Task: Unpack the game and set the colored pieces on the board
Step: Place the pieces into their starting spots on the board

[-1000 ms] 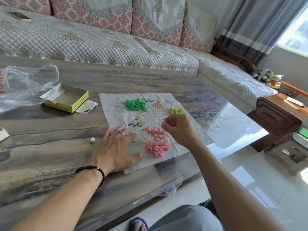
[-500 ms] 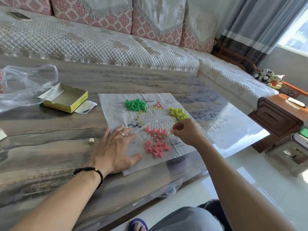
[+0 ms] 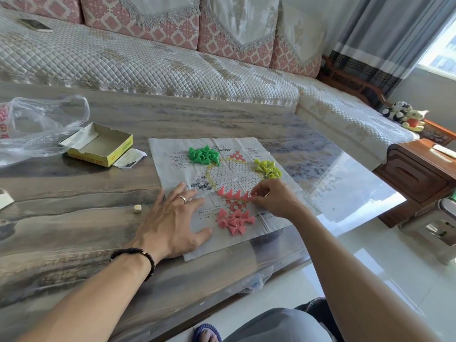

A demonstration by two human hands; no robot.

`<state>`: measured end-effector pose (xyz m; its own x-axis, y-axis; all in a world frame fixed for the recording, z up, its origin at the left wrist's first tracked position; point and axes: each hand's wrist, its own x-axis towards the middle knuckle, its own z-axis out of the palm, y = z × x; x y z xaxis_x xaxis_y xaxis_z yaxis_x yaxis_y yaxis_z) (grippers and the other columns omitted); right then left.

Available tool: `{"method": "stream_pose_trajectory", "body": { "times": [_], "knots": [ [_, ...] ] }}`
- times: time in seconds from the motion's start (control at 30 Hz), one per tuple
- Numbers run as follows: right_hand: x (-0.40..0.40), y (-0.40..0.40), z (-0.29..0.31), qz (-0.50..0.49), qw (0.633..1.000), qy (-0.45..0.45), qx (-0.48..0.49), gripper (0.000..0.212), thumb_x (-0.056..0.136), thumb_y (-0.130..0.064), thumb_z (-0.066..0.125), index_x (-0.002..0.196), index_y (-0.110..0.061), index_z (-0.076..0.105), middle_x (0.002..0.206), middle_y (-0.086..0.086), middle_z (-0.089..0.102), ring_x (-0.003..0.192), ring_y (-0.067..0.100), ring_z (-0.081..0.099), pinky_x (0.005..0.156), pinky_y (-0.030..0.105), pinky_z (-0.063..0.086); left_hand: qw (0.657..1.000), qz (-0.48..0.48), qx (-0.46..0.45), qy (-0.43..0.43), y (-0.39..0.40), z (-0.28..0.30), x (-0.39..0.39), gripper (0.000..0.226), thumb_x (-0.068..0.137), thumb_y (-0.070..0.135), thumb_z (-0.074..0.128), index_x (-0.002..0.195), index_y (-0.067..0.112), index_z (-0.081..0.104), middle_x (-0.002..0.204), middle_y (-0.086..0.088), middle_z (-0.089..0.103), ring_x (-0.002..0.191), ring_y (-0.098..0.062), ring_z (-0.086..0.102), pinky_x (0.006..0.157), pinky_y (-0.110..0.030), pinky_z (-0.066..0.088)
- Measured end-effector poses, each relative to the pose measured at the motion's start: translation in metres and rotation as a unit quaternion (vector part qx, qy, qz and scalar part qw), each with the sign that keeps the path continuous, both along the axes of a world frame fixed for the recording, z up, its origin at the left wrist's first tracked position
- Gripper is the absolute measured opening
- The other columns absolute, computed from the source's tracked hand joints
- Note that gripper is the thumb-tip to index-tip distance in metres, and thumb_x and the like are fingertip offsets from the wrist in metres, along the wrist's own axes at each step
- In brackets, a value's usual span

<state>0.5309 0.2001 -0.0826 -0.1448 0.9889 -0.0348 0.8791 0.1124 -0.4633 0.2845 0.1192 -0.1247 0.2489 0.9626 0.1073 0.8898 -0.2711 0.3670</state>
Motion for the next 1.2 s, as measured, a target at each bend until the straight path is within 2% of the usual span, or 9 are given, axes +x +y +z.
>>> {"method": "stream_pose_trajectory", "body": {
  "times": [0.13, 0.23, 0.37, 0.53, 0.73, 0.87, 1.0, 1.13, 1.2],
  "knots": [
    [0.002, -0.006, -0.001, -0.022, 0.999, 0.047, -0.017, 0.023, 0.084, -0.007, 0.063, 0.105, -0.014, 0.059, 0.075, 0.003, 0.062, 0.062, 0.013, 0.054, 0.053, 0.024, 0.046, 1.000, 0.000, 0.002, 0.008, -0.001, 0.002, 0.001, 0.085, 0.072, 0.072, 0.037, 0.146, 0.030, 0.035, 0.159, 0.006, 0.021, 0.148, -0.011, -0.001, 0.120, -0.044, 0.000],
    [0.006, -0.013, 0.002, -0.070, 0.993, 0.095, 0.004, 0.023, 0.081, -0.003, 0.058, 0.099, -0.015, 0.052, 0.075, 0.002, 0.059, 0.066, 0.015, 0.055, 0.060, 0.033, 0.052, 1.000, -0.001, 0.003, 0.004, 0.000, 0.002, 0.000, 0.084, 0.073, 0.071, 0.039, 0.146, 0.030, 0.035, 0.159, 0.006, 0.022, 0.148, -0.011, 0.001, 0.120, -0.043, 0.000],
    [0.006, -0.030, 0.012, -0.012, 0.998, 0.054, 0.034, 0.006, 0.079, -0.005, 0.061, 0.080, -0.011, 0.061, 0.075, -0.004, 0.059, 0.067, 0.010, 0.054, 0.060, 0.021, 0.046, 1.000, 0.000, 0.001, 0.002, 0.000, 0.001, 0.000, 0.084, 0.073, 0.071, 0.040, 0.146, 0.030, 0.035, 0.158, 0.006, 0.022, 0.148, -0.010, 0.003, 0.119, -0.043, 0.000],
    [-0.002, -0.047, 0.013, 0.058, 0.998, 0.028, 0.012, 0.002, 0.077, -0.012, 0.067, 0.077, -0.012, 0.065, 0.070, -0.007, 0.060, 0.059, 0.001, 0.048, 0.055, 0.014, 0.039, 1.000, 0.000, -0.002, -0.001, 0.000, 0.000, 0.000, 0.087, 0.071, 0.072, 0.039, 0.147, 0.029, 0.034, 0.159, 0.006, 0.022, 0.148, -0.010, 0.005, 0.120, -0.043, 0.001],
    [0.001, -0.053, 0.003, 0.050, 0.998, 0.013, -0.025, 0.010, 0.071, -0.011, 0.073, 0.078, -0.014, 0.066, 0.074, -0.005, 0.063, 0.065, 0.008, 0.056, 0.057, 0.018, 0.046, 1.000, -0.003, 0.002, -0.002, 0.000, 0.001, -0.001, 0.086, 0.072, 0.071, 0.039, 0.146, 0.029, 0.036, 0.158, 0.005, 0.024, 0.148, -0.012, 0.008, 0.120, -0.043, 0.002],
    [0.007, -0.053, 0.009, 0.039, 0.999, 0.021, -0.020, 0.011, 0.070, -0.009, 0.072, 0.077, -0.012, 0.063, 0.070, -0.004, 0.060, 0.061, 0.007, 0.051, 0.061, 0.028, 0.049, 1.000, -0.003, 0.001, -0.004, -0.001, 0.002, 0.000, 0.085, 0.073, 0.071, 0.040, 0.146, 0.028, 0.036, 0.158, 0.005, 0.024, 0.147, -0.012, 0.008, 0.120, -0.043, 0.003],
    [0.010, -0.050, 0.018, 0.027, 0.999, 0.028, 0.020, 0.014, 0.082, -0.012, 0.064, 0.092, -0.022, 0.065, 0.069, -0.006, 0.057, 0.058, 0.005, 0.047, 0.059, 0.021, 0.042, 1.000, -0.002, 0.000, 0.005, 0.000, 0.002, 0.000, 0.085, 0.073, 0.071, 0.040, 0.146, 0.029, 0.035, 0.158, 0.005, 0.023, 0.147, -0.011, 0.008, 0.120, -0.044, 0.003],
    [-0.003, -0.044, 0.032, 0.031, 0.998, 0.030, 0.045, 0.013, 0.086, -0.012, 0.058, 0.092, -0.018, 0.068, 0.073, -0.005, 0.062, 0.067, 0.016, 0.061, 0.064, 0.031, 0.050, 1.000, -0.002, -0.001, 0.013, 0.001, 0.000, 0.000, 0.080, 0.078, 0.070, 0.045, 0.147, 0.029, 0.034, 0.159, 0.005, 0.022, 0.147, -0.011, 0.007, 0.120, -0.044, 0.002],
    [-0.011, -0.041, 0.036, 0.036, 0.998, 0.040, 0.044, 0.006, 0.088, -0.012, 0.060, 0.088, -0.015, 0.065, 0.076, -0.001, 0.067, 0.068, 0.018, 0.065, 0.063, 0.027, 0.053, 1.000, -0.001, -0.008, 0.011, 0.001, 0.000, -0.001, 0.081, 0.077, 0.071, 0.043, 0.147, 0.030, 0.034, 0.159, 0.006, 0.021, 0.148, -0.011, 0.006, 0.120, -0.044, 0.001]
  ]
}}
